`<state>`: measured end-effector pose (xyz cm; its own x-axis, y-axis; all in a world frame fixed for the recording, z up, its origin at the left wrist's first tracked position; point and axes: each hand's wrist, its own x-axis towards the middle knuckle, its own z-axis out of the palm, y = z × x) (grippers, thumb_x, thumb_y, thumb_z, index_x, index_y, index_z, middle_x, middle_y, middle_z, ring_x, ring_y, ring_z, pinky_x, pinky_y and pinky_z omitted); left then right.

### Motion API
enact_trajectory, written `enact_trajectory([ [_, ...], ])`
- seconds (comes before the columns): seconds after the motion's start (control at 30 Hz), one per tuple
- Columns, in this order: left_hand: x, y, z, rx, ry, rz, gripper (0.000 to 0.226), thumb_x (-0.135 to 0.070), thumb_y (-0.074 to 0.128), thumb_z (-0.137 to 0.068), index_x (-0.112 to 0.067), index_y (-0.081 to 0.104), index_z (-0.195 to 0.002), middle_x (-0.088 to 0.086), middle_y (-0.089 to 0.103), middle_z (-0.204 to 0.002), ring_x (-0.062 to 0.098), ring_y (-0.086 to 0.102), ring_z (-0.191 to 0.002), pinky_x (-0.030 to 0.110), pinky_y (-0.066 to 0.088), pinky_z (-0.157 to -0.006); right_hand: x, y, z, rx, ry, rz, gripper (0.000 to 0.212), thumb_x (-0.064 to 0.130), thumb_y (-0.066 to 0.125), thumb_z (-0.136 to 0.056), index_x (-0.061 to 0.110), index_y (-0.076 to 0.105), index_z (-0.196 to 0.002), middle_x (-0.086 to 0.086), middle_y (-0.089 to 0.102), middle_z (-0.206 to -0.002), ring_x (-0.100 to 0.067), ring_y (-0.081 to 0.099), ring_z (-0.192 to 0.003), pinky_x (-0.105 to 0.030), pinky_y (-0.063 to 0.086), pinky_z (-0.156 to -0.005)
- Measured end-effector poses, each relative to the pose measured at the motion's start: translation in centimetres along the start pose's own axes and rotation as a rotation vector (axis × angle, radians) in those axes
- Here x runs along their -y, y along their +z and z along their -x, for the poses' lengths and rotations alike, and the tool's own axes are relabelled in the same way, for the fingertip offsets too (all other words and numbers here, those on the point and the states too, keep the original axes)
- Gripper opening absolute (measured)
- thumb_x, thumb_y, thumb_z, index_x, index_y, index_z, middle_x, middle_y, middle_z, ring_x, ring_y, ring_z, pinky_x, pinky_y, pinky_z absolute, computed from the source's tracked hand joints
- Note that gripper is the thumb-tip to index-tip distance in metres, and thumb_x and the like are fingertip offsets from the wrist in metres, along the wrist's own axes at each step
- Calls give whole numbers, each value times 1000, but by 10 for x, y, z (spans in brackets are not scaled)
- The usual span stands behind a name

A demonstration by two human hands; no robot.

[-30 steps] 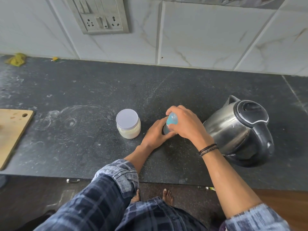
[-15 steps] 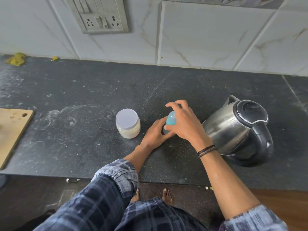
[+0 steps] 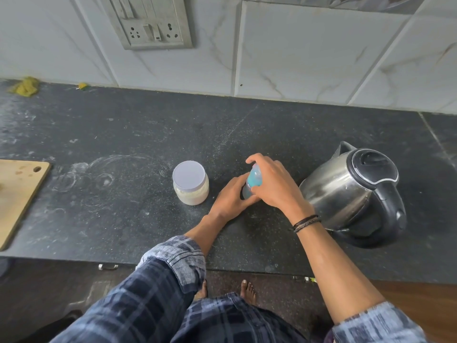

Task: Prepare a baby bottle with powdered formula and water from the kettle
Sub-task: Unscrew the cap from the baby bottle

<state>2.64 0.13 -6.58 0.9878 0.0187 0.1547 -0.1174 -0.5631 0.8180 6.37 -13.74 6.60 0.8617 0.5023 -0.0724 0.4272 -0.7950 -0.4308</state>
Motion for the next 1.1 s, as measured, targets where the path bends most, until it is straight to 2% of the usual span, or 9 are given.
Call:
enact_trajectory([
  [0.13, 0, 0, 0, 10, 1, 8, 51, -59, 63, -90, -42, 47, -134, -28, 54, -121, -10, 50, -105, 16, 38, -82, 1, -1, 1, -17, 5, -24, 79, 23, 87, -82, 30, 44, -147, 1, 45, -144, -23, 50, -122, -40, 56, -88],
  [0.3, 0, 0, 1, 13, -4, 6, 55, -63, 62, -89, -43, 45, -137, -19, 59, -130, -9, 49, -109, 15, 39, -85, 0, 0, 0, 14, 0, -10, 78, 9, 81, -85, 31, 40, -148, 3, 50, -143, -24, 51, -122, -41, 56, -84],
  [0.4, 1, -1, 0, 10, 2, 9, 52, -60, 62, -89, -42, 47, -135, -19, 59, -127, -10, 50, -107, 14, 38, -83, 3, -2, 0, -7, -7, -34, 85, 22, 86, -82, 33, 38, -150, 4, 38, -148, -22, 48, -121, -42, 58, -85],
  [0.53, 2, 1, 0, 18, -8, -5, 55, -62, 63, -89, -44, 45, -138, -18, 60, -129, -9, 50, -109, 15, 39, -83, 2, 0, 0, 2, 9, 23, 68, 13, 79, -87, 28, 45, -144, 0, 53, -137, -24, 52, -121, -42, 57, -85],
  [0.67, 3, 1, 0, 10, -5, 7, 53, -59, 63, -89, -41, 46, -136, -22, 57, -126, -10, 49, -106, 15, 37, -83, 2, -1, 0, -6, -2, -24, 78, 22, 86, -82, 32, 43, -147, 4, 40, -143, -20, 45, -121, -40, 57, -84],
  [0.73, 4, 2, -1, 10, -3, 6, 53, -59, 62, -89, -40, 47, -136, -21, 59, -125, -5, 50, -105, 16, 38, -83, 2, -1, 0, -25, 14, -4, 71, 28, 84, -84, 31, 46, -144, 2, 45, -137, -20, 49, -118, -40, 55, -83],
  [0.87, 5, 3, -1, 13, -9, -6, 54, -58, 64, -89, -41, 46, -137, -16, 60, -127, -4, 49, -105, 17, 39, -82, 1, 0, -1, 18, 3, 8, 61, 8, 77, -86, 28, 53, -137, 3, 51, -133, -23, 52, -115, -41, 55, -82],
  [0.97, 5, 2, -1, 11, -6, 8, 52, -55, 65, -89, -41, 47, -135, -18, 59, -125, -8, 49, -105, 15, 37, -82, 1, 1, -2, 5, -8, -6, 69, 19, 85, -82, 31, 50, -140, 3, 41, -139, -18, 45, -110, -36, 54, -81],
  [1.1, 4, 3, -1, 12, -6, 1, 53, -60, 63, -89, -43, 45, -136, -17, 60, -128, -2, 52, -108, 16, 38, -84, 1, 2, -3, -15, 17, 0, 52, 12, 80, -85, 26, 57, -129, 1, 56, -124, -22, 56, -110, -35, 52, -78],
])
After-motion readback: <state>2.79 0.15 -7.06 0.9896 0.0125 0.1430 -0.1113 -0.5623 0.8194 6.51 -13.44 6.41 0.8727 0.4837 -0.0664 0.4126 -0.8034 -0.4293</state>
